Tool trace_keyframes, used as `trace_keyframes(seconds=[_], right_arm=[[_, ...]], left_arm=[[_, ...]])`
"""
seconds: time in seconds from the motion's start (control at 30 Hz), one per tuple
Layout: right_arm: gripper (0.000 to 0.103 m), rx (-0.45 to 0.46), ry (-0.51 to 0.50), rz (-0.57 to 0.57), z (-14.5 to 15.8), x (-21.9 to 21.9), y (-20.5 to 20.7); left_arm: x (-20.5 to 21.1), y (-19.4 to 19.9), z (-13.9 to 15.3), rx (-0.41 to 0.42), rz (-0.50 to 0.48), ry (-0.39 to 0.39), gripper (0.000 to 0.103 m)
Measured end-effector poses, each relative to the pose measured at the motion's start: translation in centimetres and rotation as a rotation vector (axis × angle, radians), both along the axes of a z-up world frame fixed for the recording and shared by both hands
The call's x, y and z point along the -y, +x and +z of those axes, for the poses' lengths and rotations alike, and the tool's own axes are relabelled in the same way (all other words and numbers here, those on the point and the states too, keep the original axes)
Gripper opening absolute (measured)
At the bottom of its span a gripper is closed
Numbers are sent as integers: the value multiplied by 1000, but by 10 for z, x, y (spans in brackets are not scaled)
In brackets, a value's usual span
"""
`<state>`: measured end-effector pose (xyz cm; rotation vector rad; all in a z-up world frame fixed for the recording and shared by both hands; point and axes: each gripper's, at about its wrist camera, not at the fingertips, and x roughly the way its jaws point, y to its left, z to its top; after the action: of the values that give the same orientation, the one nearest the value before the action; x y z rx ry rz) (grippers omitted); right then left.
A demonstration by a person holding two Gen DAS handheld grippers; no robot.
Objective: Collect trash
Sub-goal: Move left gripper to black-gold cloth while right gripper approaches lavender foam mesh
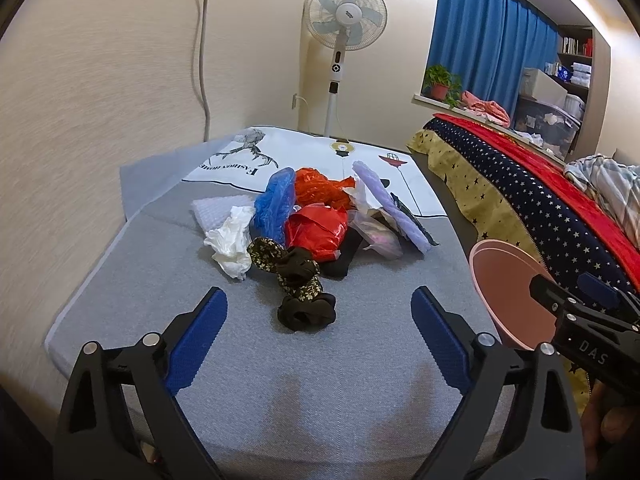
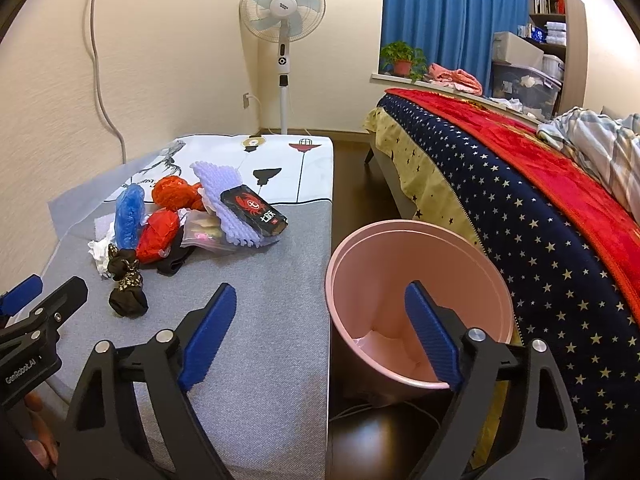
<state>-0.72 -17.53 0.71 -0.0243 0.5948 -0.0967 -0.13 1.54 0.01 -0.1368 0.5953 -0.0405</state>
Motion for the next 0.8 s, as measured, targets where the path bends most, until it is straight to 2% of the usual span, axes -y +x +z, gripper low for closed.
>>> trace_keyframes(seconds=[0.13, 0.33, 0.4, 0.5, 0.8], right_arm=[[71, -9, 30, 18, 0, 1, 2], [43, -24, 120, 41, 3, 12, 9], [33, -24, 138, 48, 4, 15, 13], [27, -18, 160, 70, 6, 14, 22], [26, -11, 181, 130, 1, 3, 61]], left_arm=[[-1, 2, -2, -9, -2, -13, 75], [-3, 7, -6, -28, 9, -17, 49], [-4, 10, -7, -34, 19, -19, 45], [-4, 15, -10, -43, 32, -25, 37], [2, 34, -21, -57, 51, -21, 37]])
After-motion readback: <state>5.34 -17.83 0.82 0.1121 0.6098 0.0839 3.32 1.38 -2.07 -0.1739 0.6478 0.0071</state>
